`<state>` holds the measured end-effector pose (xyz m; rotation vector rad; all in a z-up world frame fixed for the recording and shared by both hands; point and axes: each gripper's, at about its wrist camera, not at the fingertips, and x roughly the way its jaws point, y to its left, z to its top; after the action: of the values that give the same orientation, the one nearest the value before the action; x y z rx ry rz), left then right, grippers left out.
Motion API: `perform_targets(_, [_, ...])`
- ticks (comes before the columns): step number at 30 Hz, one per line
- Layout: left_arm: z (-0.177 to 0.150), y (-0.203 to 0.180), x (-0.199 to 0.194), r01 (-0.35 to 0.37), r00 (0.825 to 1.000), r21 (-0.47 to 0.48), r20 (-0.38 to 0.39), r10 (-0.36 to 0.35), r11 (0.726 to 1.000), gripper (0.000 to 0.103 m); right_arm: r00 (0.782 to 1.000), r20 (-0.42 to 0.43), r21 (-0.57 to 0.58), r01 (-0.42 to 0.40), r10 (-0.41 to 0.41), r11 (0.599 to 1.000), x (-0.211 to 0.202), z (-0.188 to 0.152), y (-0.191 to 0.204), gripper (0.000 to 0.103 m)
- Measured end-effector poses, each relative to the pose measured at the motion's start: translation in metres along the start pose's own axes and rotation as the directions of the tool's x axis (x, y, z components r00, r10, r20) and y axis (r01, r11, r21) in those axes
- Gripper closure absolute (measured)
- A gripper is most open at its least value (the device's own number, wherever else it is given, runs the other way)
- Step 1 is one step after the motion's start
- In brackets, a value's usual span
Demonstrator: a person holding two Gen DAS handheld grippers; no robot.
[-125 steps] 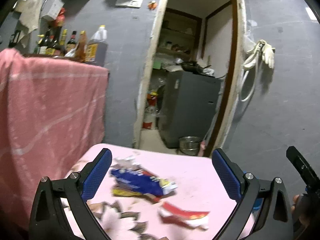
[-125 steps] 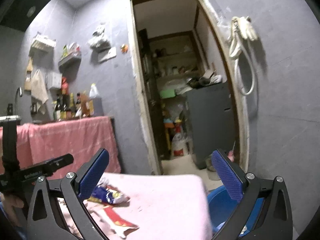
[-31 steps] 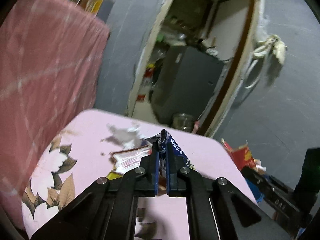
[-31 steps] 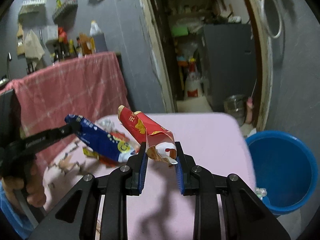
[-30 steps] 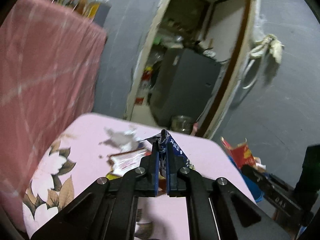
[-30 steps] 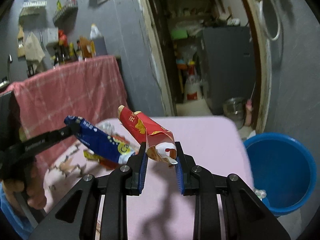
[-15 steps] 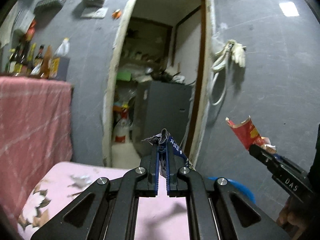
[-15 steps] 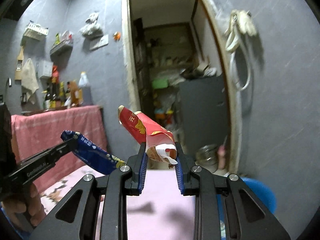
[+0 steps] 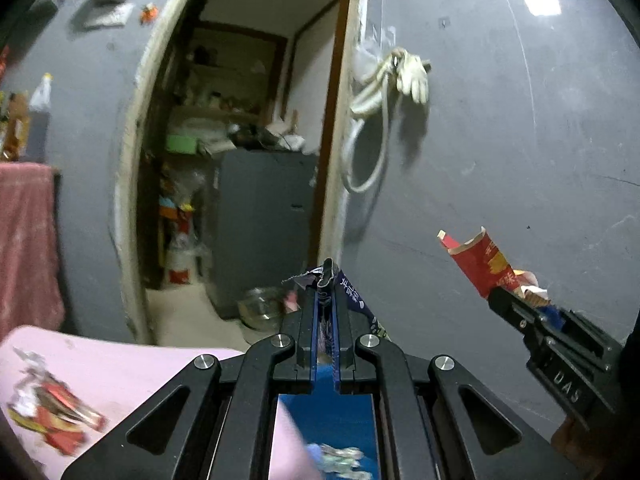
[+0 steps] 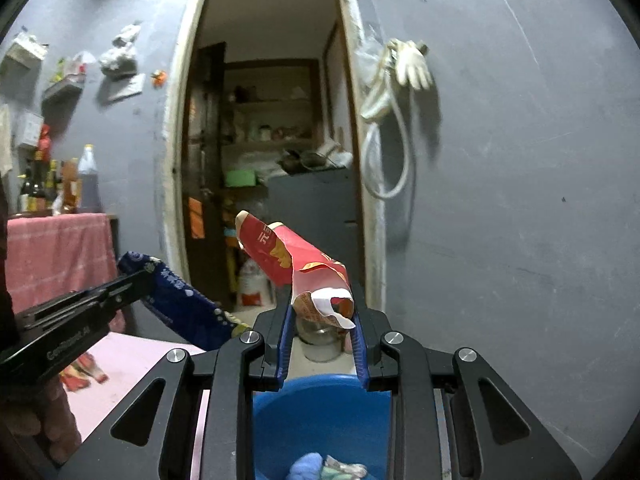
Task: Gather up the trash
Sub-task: 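Carry red wrapper and blue bag over the blue bucket and open both grippers, then move both tools back over the table toward the remaining wrappers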
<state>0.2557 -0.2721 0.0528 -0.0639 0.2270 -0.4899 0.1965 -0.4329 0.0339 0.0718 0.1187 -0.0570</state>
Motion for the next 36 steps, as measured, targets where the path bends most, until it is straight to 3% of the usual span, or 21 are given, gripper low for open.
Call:
perform_targets(6, [-0.017,-0.011,0.049,0.002,0.992,-0.026,-0.129,-0.005,1.0,0.099,0.994,-0.104,0.044,0.021,-0.017,0.999,0.018,-0.022,-0.032,0.08])
perform_targets(10, [-0.035,-0.01,0.075,-0.006,0.976,-0.047,-0.217,-0.005,0.999,0.099,0.983,-0.18,0.054,0.031,-0.021,0.998,0.03,-0.037,-0.045,0.08])
perform_targets(18, [-0.068,-0.005,0.108,-0.013,0.92,-0.094,-0.392,-0.025,0.996,0.099,0.945,-0.326,0.069,0.031,-0.007,0.997,0.056,-0.061,-0.051,0.079])
perform_targets(25, [-0.082,0.002,0.121,-0.034,0.88,-0.12,-0.474,-0.027,0.992,0.098,0.91,-0.412,0.12,0.016,0.035,0.993,0.072,-0.075,-0.055,0.076])
perform_targets(30, [-0.088,0.004,0.126,-0.049,0.854,-0.125,-0.52,-0.023,0.991,0.096,0.899,-0.435,0.122,0.005,0.049,0.992,0.079,-0.075,-0.054,0.071])
perform_targets(33, [-0.091,0.006,0.128,-0.059,0.841,-0.128,-0.54,-0.019,0.99,0.092,0.894,-0.445,0.117,0.0,0.052,0.993,0.08,-0.075,-0.053,0.069])
perform_targets(36, [-0.093,0.01,0.126,-0.067,0.839,-0.142,-0.544,-0.022,0.988,0.074,0.892,-0.449,0.114,0.0,0.052,0.993,0.078,-0.076,-0.052,0.064])
